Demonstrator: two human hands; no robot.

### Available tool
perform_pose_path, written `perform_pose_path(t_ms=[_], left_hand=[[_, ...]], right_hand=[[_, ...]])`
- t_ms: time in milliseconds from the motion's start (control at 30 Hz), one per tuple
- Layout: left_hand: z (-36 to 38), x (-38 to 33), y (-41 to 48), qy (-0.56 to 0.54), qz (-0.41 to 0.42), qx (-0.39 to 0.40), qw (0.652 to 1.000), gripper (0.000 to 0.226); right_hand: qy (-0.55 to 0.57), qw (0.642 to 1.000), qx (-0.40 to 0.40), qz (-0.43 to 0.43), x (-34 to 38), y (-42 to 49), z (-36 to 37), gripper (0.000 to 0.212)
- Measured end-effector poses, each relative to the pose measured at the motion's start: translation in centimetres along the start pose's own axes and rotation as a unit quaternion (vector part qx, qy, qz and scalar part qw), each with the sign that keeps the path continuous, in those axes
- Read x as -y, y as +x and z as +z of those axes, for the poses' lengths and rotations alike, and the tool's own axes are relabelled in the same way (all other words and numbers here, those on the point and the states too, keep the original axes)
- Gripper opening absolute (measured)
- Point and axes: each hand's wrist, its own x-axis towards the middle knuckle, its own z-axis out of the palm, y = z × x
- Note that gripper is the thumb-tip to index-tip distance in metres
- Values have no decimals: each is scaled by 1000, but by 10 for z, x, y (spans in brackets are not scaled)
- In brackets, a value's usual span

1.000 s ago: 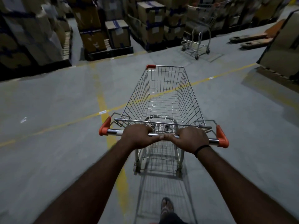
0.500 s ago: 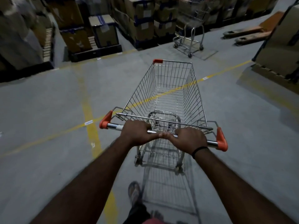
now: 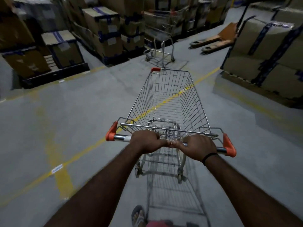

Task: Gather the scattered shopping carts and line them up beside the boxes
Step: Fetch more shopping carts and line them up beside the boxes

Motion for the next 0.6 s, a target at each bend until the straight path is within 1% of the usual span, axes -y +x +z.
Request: perform_pose_path(t_ms=[100,233,400,500,600], left_hand=[[-21,12,45,20,24,0,1000,78],[-36,22,99,31,41,-29,998,71],[-53,33,176,52,51,-73,995,78],[-67,35,226,60,54,-82,993,82],[-85,38,281,58,50,-82,994,84]], right_hand=[[13,1000,0,24,-6,42,-5,76],[-5,1000,11,29,-19,95,-10,84],[-20,999,1,32,-47,172,-9,81],[-19,999,-7,31,-70,223,-8,87],[-13,999,-32,22,-96,280,-8,91]])
